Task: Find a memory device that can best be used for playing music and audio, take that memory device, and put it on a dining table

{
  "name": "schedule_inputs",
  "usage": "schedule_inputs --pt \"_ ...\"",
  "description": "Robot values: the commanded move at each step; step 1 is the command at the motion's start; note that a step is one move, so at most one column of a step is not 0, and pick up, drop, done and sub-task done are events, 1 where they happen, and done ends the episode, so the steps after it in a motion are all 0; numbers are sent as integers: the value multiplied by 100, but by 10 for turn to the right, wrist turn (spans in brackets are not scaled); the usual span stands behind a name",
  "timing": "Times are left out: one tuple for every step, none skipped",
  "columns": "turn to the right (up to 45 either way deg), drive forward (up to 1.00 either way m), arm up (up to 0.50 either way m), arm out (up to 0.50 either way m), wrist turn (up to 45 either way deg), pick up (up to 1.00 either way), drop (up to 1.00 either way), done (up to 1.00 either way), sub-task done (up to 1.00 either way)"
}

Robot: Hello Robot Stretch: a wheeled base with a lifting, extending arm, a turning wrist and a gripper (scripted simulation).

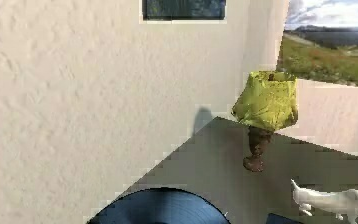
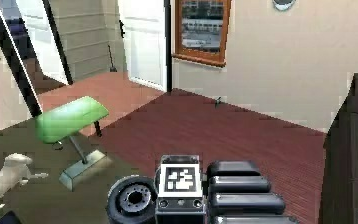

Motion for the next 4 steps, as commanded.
schedule_inputs --pt "450 0 0 0 0 0 0 0 0" --pt "450 0 0 0 0 0 0 0 0" --pt "240 0 0 0 0 0 0 0 0" --pt "-450 0 0 0 0 0 0 0 0"
